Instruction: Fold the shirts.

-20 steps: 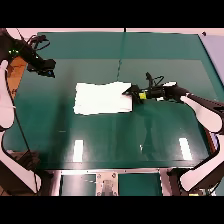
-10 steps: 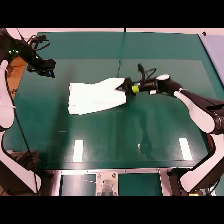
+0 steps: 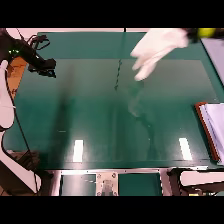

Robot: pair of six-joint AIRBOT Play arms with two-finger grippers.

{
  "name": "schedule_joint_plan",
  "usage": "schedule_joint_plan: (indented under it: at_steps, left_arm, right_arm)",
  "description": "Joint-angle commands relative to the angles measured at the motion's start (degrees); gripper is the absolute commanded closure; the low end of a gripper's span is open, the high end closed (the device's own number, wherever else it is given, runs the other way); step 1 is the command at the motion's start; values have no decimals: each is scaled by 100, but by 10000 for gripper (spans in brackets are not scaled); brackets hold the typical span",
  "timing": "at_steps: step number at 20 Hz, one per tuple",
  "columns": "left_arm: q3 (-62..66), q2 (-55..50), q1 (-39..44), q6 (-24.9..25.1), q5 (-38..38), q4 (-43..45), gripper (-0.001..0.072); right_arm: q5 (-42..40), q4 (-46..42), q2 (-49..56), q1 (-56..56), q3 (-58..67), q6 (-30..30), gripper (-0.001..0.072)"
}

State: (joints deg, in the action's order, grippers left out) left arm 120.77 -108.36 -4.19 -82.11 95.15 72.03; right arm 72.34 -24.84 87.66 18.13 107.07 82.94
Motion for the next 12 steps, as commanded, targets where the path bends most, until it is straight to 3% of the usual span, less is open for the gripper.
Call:
schedule_joint_plan:
  at_steps: [1,6,12]
  left_arm:
    - [0,4,2,-39,-20,-188,679]
    - [0,4,2,-42,-20,-197,679]
    - [0,4,2,-42,-153,-199,680]
  right_arm:
    - [402,-385,-284,1657,396,1038,697]
    - [584,-1478,-214,3351,365,1427,697]
    - [1021,-1915,-197,4312,240,1338,697]
